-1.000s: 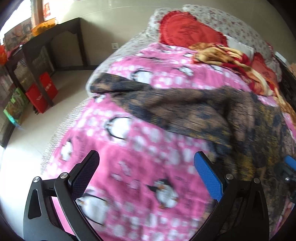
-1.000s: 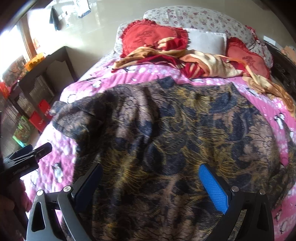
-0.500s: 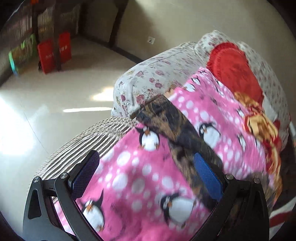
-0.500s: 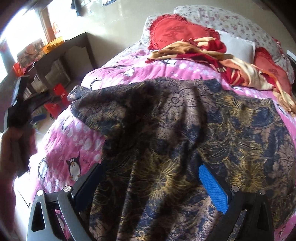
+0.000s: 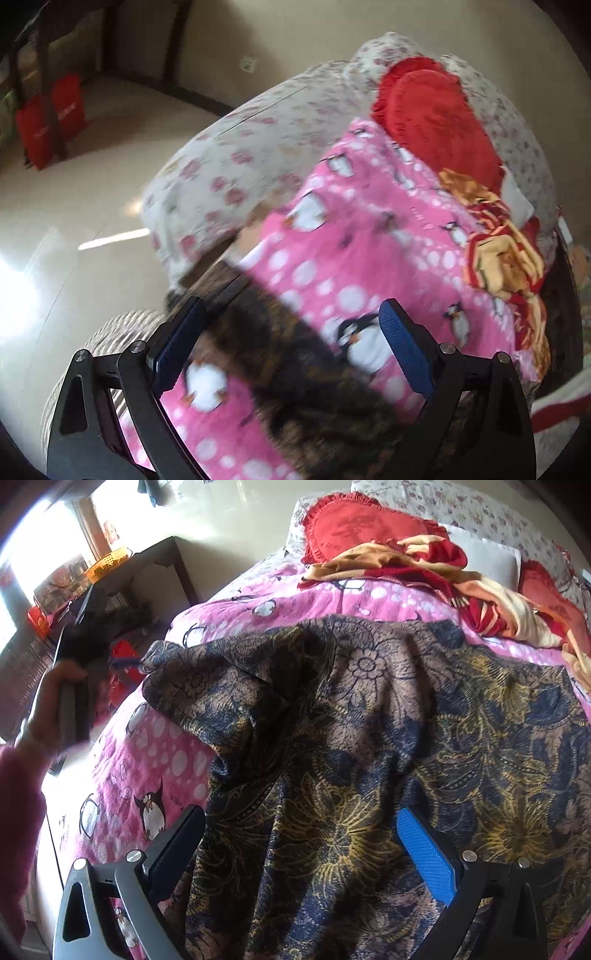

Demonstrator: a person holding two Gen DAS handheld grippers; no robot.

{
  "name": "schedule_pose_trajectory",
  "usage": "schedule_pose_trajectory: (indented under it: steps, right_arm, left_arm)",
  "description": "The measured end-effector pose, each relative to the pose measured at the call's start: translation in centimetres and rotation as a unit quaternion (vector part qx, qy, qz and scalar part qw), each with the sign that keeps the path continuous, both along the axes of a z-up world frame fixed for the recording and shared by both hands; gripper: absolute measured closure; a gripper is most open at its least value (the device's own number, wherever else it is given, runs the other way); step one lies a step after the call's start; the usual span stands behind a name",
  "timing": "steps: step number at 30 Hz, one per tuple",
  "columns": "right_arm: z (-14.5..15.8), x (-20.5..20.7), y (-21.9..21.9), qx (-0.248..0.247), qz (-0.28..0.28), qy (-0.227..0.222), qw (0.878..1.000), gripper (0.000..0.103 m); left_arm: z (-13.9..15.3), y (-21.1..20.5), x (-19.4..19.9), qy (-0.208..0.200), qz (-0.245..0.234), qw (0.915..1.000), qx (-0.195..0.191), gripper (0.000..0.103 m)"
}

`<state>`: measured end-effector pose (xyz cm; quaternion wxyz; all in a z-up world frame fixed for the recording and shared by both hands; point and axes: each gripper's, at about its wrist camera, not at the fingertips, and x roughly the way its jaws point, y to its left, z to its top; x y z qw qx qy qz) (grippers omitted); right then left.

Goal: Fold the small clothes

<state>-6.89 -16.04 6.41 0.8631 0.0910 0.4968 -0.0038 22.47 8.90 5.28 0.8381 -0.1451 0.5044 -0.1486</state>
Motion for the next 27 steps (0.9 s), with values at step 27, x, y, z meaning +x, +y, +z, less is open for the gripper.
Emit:
schedule_pose_trajectory:
  steps: [27]
  right_arm:
    - [-1.9, 0.6, 1.0, 0.014, 0.004, 0.023, 1.000, 0.000]
  left_arm:
    - [3.8, 4.3, 0.1, -0.035, -0.020, 0.9984, -0.040, 0.008]
